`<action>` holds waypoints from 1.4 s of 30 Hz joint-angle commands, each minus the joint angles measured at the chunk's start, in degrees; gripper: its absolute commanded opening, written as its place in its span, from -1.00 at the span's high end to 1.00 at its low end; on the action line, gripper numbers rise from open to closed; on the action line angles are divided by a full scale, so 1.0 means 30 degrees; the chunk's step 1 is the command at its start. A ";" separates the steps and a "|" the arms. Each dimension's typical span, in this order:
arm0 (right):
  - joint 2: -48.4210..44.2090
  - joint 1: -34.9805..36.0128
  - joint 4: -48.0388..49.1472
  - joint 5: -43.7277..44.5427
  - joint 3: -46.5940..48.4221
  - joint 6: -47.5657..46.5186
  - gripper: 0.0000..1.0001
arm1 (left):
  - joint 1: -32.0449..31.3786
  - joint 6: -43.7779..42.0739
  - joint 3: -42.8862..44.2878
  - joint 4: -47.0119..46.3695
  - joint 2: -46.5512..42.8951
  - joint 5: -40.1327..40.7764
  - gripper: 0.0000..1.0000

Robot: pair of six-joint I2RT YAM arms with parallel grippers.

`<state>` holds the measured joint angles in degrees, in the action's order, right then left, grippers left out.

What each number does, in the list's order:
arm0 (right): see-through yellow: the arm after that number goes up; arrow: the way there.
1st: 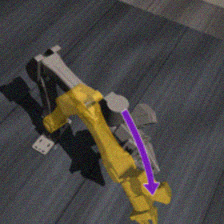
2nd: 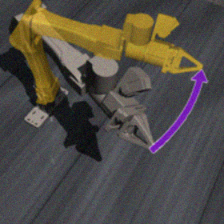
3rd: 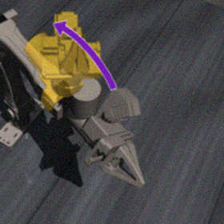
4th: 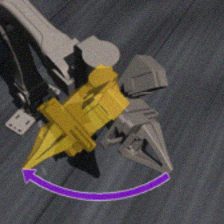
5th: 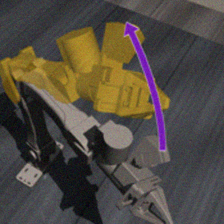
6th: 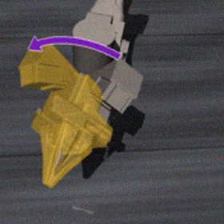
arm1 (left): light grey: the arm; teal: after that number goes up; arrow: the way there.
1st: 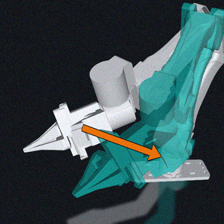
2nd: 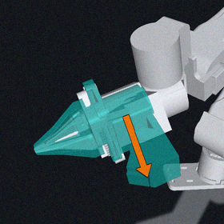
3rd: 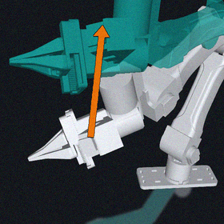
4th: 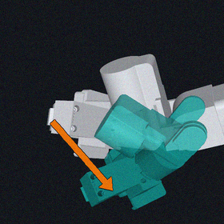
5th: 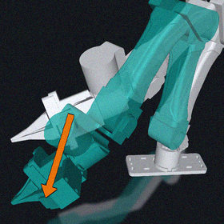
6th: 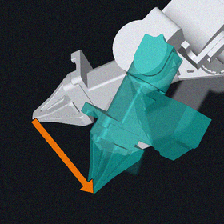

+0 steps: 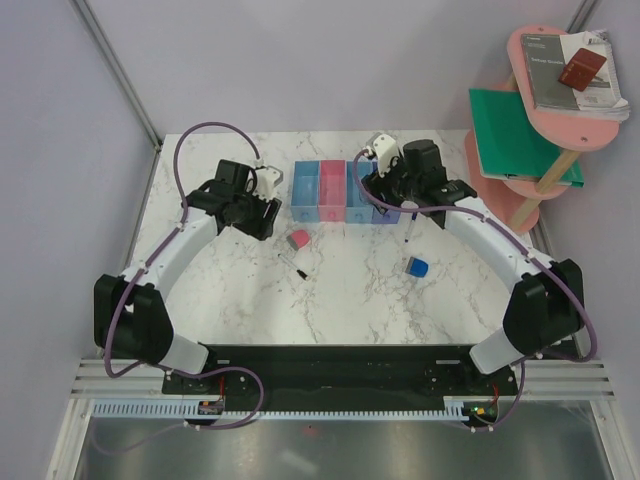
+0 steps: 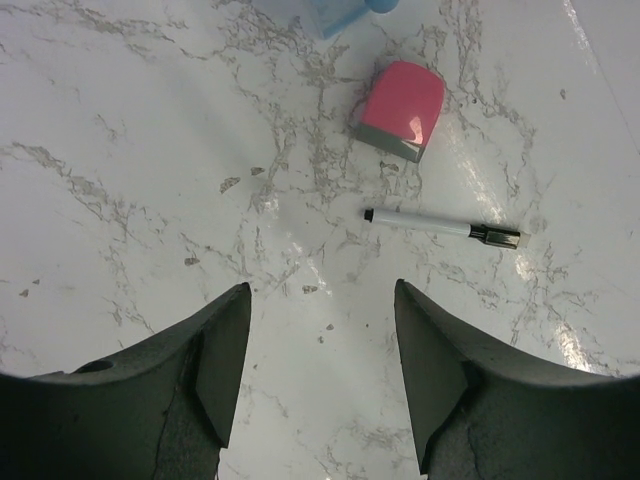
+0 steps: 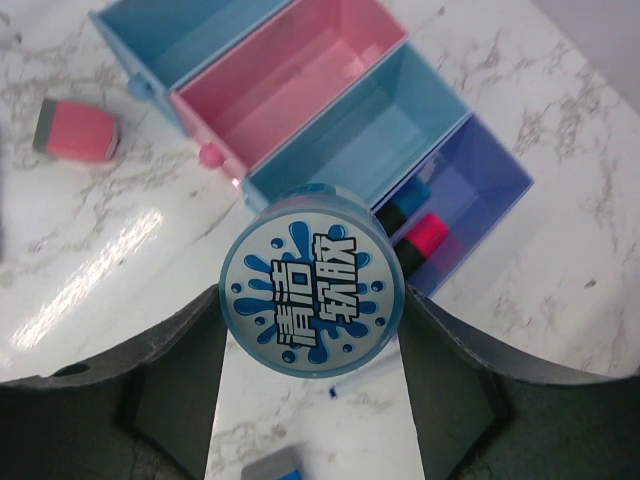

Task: Sort the stationery into containers
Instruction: Pick up the stationery from the center of the board, then place the stationery in the storage box.

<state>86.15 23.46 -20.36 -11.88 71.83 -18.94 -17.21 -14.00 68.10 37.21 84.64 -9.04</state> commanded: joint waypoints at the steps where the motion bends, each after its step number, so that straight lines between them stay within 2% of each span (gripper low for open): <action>1: 0.2243 0.0059 0.2916 0.1146 0.1951 -0.0396 0.07 | -0.0063 -0.0373 -0.0256 0.0046 -0.1523 0.0521 -0.32; 8: 0.5353 0.0030 0.4090 0.1467 0.4412 -0.0249 0.07 | -0.0063 -0.0841 -0.0812 0.0662 -0.2549 0.1020 -0.33; 21: 0.8751 0.0030 0.5789 0.2464 0.5733 -0.0689 0.07 | -0.0063 -0.1251 -0.1605 0.1571 -0.4014 0.0347 -0.33; 30: 1.0714 0.0030 0.6259 0.3168 0.6728 -0.0894 -0.02 | -0.0063 -0.1340 -0.1751 0.1659 -0.4015 -0.0385 -0.32; 33: 1.1097 0.0001 0.6231 0.3403 0.7110 -0.0894 -0.09 | -0.0063 -0.1281 -0.1868 0.1659 -0.4014 -0.0590 -0.32; 37: 1.1099 0.0030 0.6201 0.3549 0.7170 -0.0923 -0.45 | -0.0063 -0.1164 -0.2073 0.1571 -0.3956 -0.0854 -0.32; 42: 1.0162 0.0001 0.6142 0.3725 0.6498 -0.0923 -0.64 | -0.0063 -0.0959 -0.2308 0.0606 -0.3080 -0.1118 -0.31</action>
<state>120.16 23.62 -5.26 -2.39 90.17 -21.19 -17.21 -16.01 61.63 41.71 73.91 -10.31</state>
